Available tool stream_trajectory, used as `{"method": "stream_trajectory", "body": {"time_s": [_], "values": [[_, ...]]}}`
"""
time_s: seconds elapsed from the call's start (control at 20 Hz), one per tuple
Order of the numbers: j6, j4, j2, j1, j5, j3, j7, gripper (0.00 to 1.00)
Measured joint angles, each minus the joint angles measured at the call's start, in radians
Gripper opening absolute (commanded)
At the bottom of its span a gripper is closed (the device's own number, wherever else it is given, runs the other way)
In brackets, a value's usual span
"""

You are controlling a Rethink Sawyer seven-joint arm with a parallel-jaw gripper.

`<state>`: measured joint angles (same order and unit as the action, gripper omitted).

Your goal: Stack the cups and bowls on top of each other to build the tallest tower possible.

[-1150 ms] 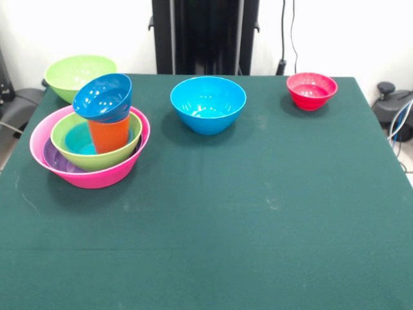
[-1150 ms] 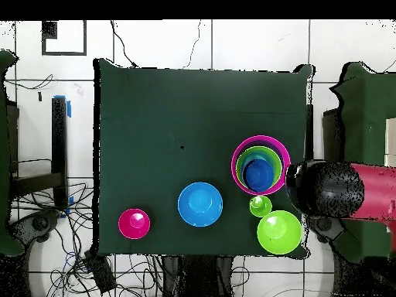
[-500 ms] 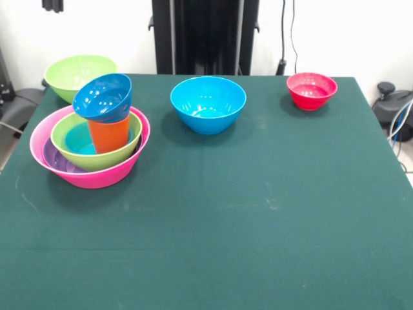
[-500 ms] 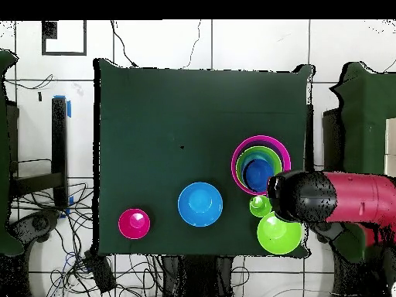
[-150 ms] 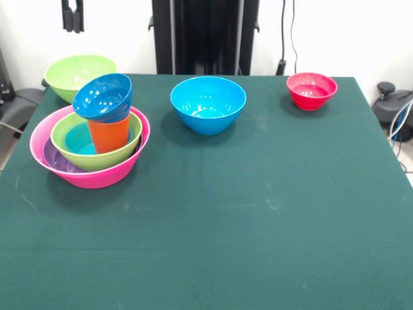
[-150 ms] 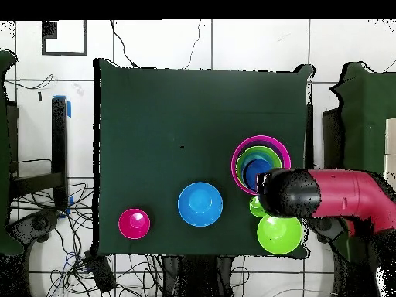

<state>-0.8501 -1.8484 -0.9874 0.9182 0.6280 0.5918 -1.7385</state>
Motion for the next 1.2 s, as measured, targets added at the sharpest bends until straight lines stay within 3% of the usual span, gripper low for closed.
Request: {"method": "stream_trajectory", "body": {"time_s": [1.2], "values": [[0.116, -0.005, 0.139, -0.063, 0.005, -0.045, 0.0, 0.0]]}}
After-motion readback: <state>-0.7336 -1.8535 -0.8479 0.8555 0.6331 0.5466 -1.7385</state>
